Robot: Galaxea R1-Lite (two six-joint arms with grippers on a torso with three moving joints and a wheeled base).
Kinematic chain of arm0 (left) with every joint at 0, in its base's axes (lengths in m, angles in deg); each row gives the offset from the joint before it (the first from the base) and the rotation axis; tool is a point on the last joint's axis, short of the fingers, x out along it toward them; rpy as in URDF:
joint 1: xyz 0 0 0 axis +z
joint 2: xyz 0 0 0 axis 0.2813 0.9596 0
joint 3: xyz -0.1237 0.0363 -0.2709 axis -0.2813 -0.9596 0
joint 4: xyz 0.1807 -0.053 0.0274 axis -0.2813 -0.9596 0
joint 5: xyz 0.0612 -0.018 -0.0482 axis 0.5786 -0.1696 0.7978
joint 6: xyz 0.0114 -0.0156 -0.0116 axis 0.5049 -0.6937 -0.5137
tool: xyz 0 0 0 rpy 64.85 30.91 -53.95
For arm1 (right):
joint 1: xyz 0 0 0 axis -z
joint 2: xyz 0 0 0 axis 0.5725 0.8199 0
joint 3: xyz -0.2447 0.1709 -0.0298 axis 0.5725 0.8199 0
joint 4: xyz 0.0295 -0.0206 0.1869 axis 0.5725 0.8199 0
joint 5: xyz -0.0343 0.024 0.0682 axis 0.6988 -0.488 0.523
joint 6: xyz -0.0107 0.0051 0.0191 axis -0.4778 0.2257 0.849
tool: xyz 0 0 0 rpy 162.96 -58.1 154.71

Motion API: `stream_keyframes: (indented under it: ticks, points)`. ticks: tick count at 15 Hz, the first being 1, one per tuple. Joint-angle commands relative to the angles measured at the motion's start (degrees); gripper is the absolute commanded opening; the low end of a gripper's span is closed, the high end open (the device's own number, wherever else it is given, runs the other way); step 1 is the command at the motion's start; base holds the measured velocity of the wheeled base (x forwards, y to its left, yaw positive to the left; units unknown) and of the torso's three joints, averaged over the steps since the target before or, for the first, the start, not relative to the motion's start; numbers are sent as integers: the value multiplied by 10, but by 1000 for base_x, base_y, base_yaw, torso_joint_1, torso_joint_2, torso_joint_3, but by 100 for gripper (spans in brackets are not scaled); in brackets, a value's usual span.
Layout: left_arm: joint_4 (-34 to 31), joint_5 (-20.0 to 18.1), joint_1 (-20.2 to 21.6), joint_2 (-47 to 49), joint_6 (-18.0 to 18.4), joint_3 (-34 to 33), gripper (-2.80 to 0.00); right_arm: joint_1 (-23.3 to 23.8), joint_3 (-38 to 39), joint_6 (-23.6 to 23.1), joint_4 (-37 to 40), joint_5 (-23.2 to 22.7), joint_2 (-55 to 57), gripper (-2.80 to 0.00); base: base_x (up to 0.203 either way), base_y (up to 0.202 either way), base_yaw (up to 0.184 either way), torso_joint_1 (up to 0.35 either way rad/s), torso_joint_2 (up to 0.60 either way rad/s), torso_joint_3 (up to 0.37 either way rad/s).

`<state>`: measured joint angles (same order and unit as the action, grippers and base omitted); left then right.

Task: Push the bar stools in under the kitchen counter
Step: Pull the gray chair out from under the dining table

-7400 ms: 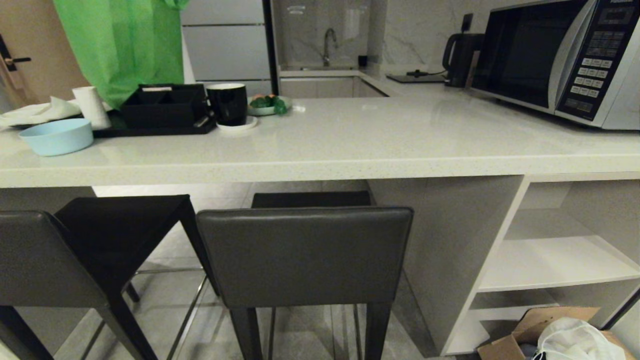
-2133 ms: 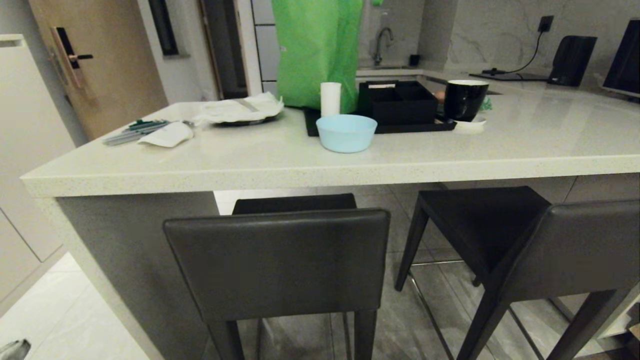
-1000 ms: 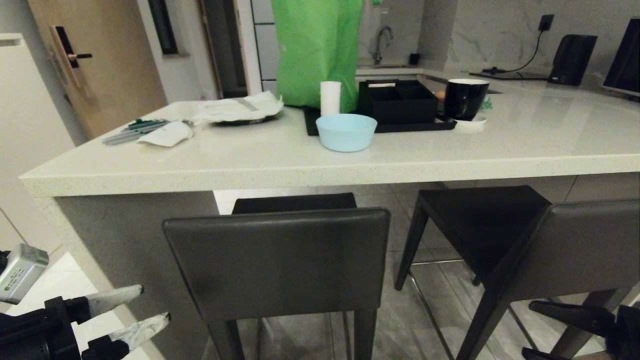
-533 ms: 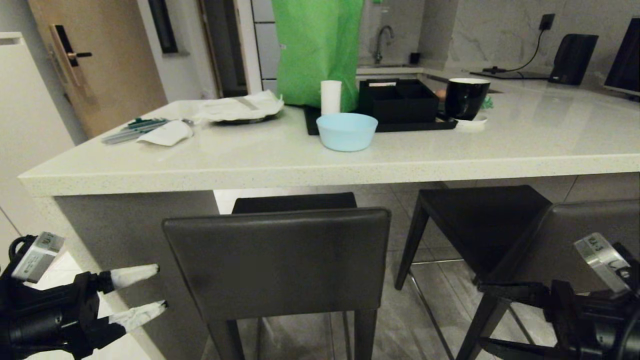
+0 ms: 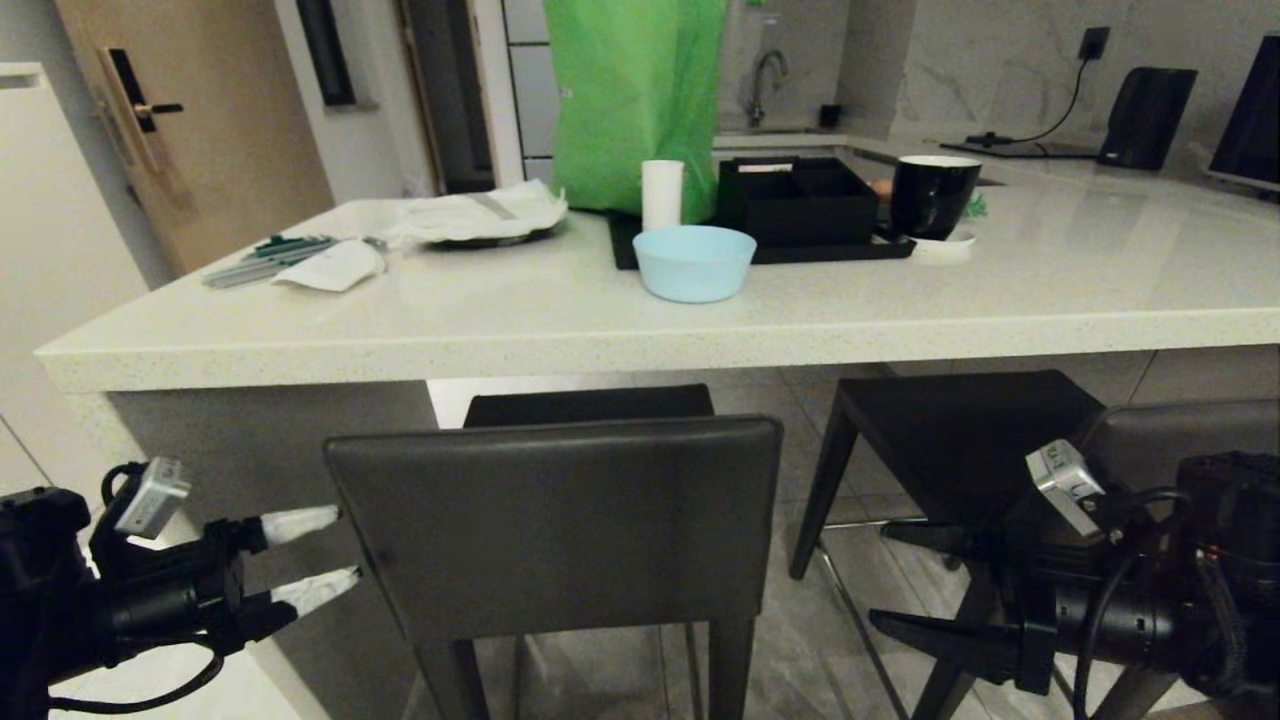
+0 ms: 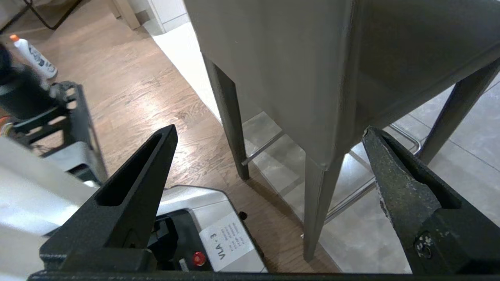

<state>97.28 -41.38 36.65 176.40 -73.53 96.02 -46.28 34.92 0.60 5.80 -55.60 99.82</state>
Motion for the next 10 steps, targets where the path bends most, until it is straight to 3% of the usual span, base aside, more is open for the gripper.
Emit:
stream_keyframes:
  ticks: [1,4,6,10]
  points:
    - [85,-4,2,88,-10,6,0,-7,-5,0,-44,-3,67,0,0,0,0,0,0,0]
    - [118,-9,-1,96,-56,39,0,-30,-11,10,-167,1,156,0,0,0,0,0,0,0]
    - [117,-19,-5,101,-61,66,0,-51,-24,21,-240,3,207,0,0,0,0,0,0,0]
    - [118,-23,-26,123,-61,96,0,-69,-91,31,-263,14,250,0,0,0,0,0,0,0]
